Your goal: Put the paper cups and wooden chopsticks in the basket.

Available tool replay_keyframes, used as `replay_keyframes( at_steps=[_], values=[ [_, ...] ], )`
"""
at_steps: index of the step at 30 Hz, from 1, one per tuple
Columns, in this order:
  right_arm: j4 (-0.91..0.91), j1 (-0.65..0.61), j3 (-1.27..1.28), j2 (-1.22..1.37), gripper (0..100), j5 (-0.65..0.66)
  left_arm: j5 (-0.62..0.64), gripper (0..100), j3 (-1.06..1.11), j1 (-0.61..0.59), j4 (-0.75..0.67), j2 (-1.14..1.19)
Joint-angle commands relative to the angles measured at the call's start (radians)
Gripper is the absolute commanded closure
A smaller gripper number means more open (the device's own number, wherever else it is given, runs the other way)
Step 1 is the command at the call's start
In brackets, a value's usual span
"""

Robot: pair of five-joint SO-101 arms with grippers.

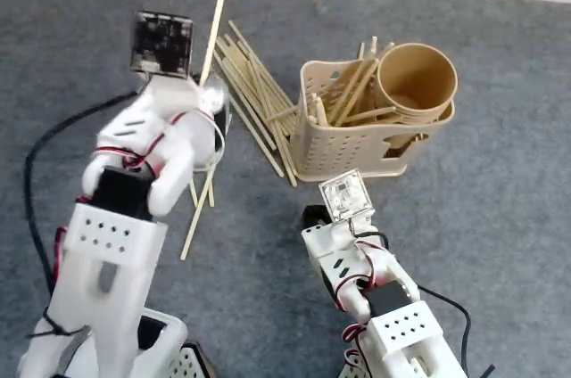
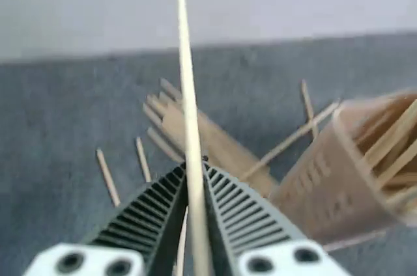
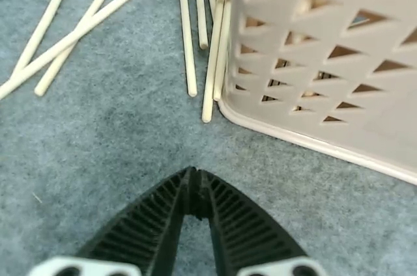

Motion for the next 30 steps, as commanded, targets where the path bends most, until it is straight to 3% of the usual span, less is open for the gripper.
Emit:
replay_keyframes(
  at_steps=[1, 4, 9, 17, 23, 30],
  values=[
    [-0.019, -0.002, 0.033, -0.013, 99.4, 0.014, -0.074, 97, 0.101, -0.031, -0.014, -0.027],
    [-0.019, -0.002, 0.033, -0.013, 99.4, 0.014, -0.12, 96, 0.183, -0.067, -0.023, -0.027],
    [-0.019, -0.002, 0.033, -0.013, 99.4, 0.014, -0.124, 76, 0.228, -0.131, -0.008, -0.027],
    [-0.019, -0.002, 0.033, -0.013, 99.4, 0.014, -0.181, 75, 0.097, -0.136, 0.269, -0.025],
    [-0.019, -0.002, 0.033, -0.013, 99.4, 0.014, -0.176, 75, 0.084, -0.142, 0.284, 0.021],
    [-0.019, -0.002, 0.035, -0.013, 99.4, 0.014, -0.175, 75, -0.122, -0.2, 0.288, 0.415]
  ],
)
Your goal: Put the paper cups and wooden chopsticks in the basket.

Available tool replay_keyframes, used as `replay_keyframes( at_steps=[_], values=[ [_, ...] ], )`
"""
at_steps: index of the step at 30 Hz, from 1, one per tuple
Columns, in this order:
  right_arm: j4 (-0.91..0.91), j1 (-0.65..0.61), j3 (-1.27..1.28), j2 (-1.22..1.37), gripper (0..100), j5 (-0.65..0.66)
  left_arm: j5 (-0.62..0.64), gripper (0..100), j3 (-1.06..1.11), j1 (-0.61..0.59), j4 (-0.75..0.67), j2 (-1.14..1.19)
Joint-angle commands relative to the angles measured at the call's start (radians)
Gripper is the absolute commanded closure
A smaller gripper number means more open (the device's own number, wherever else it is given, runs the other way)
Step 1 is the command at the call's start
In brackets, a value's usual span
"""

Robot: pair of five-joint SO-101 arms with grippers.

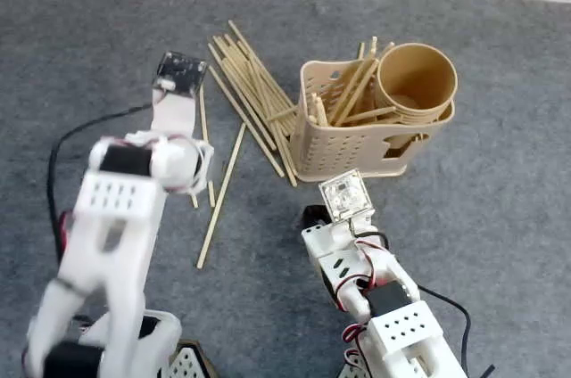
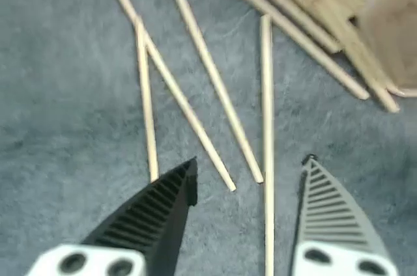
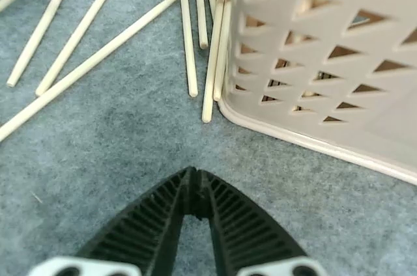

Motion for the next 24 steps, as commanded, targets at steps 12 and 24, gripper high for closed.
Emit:
replay_keyframes(
  at_steps=[12, 24],
  values=[
    [-0.019, -0.002, 0.035, -0.013, 99.4, 0.014, 0.038, 76, -0.559, -0.159, 0.003, 0.67],
    [-0.019, -0.002, 0.035, -0.013, 99.4, 0.014, 0.04, 82, -0.944, -0.185, 0.129, 1.058]
  ],
)
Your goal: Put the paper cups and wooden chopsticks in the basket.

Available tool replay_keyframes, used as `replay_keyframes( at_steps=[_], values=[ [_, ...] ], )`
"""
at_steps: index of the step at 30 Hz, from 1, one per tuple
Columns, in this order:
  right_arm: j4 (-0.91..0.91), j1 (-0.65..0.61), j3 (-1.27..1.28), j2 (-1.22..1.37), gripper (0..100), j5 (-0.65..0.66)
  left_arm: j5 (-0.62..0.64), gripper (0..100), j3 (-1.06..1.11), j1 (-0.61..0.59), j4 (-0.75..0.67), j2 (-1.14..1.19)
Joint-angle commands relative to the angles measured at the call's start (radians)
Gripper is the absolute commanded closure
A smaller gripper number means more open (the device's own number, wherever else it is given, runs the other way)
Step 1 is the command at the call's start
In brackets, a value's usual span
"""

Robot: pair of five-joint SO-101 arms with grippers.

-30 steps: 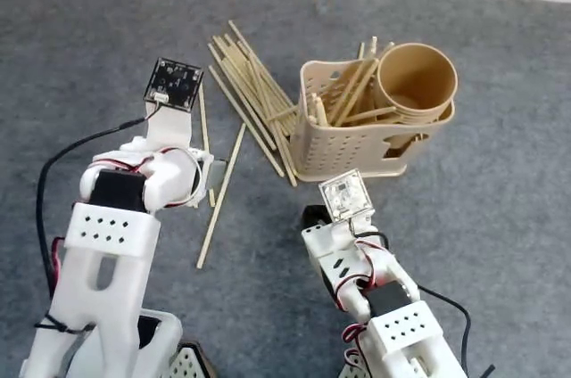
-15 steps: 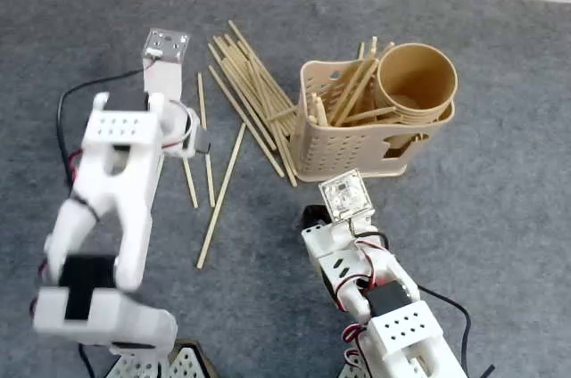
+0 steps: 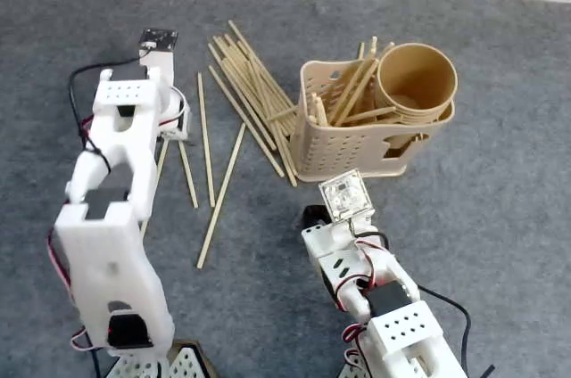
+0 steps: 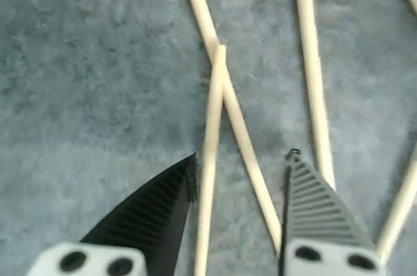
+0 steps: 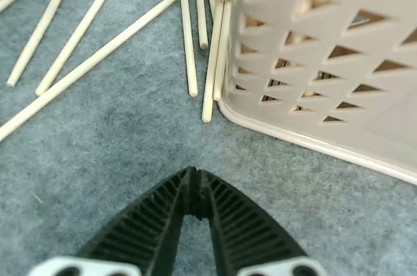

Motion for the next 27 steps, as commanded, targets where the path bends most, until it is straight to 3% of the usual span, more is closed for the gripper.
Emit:
replay_keyframes(
  at_steps=[1, 9, 18, 27],
  values=[
    [-0.019, -0.002, 0.035, -0.013, 99.4, 0.014, 0.012, 82, -0.171, -0.01, 0.064, 0.079],
    [-0.019, -0.002, 0.035, -0.013, 99.4, 0.014, 0.008, 96, -0.542, -0.007, 0.301, 0.328],
    [-0.019, -0.002, 0.035, -0.013, 99.4, 0.014, 0.011, 100, -0.926, -0.001, 0.532, 0.43],
    [-0.019, -0.002, 0.035, -0.013, 99.4, 0.014, 0.014, 100, -0.96, 0.028, 0.551, 0.275]
  ],
)
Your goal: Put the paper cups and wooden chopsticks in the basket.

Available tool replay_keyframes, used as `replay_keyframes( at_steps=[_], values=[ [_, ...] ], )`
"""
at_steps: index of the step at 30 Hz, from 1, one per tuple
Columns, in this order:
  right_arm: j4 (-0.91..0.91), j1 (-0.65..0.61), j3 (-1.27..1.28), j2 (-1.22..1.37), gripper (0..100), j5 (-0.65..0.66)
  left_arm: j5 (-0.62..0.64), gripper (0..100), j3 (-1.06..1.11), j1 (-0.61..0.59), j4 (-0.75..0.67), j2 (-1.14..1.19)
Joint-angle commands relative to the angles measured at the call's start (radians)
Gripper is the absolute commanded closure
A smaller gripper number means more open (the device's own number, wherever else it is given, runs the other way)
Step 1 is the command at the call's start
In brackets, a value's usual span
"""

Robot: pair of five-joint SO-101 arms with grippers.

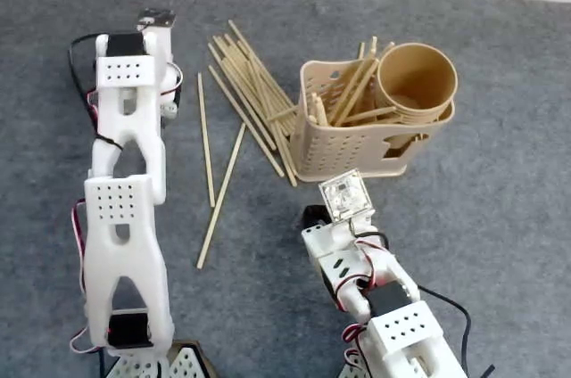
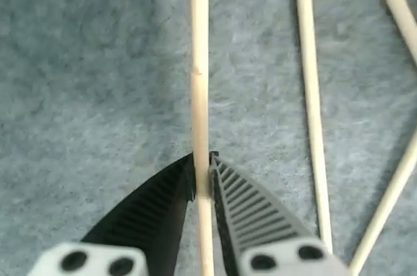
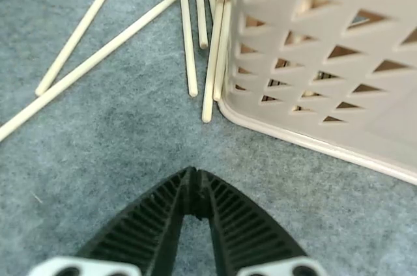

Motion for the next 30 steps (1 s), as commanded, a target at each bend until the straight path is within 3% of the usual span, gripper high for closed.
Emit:
replay_keyframes(
  at_steps=[1, 7, 14, 24, 30],
  values=[
    [-0.019, -0.002, 0.035, -0.013, 99.4, 0.014, 0.012, 100, -0.018, 0.038, 0.008, -0.183],
    [-0.019, -0.002, 0.035, -0.013, 99.4, 0.014, 0.012, 100, 0.039, 0.133, 0.008, -0.455],
    [-0.019, -0.002, 0.035, -0.013, 99.4, 0.014, 0.014, 99, 0.041, 0.341, -0.006, -0.78],
    [-0.019, -0.002, 0.035, -0.013, 99.4, 0.014, 0.227, 99, 0.042, 0.496, -0.396, -0.969],
    [-0.019, -0.002, 0.035, -0.013, 99.4, 0.014, 0.258, 99, 0.048, 0.568, -0.582, -0.961]
  ],
)
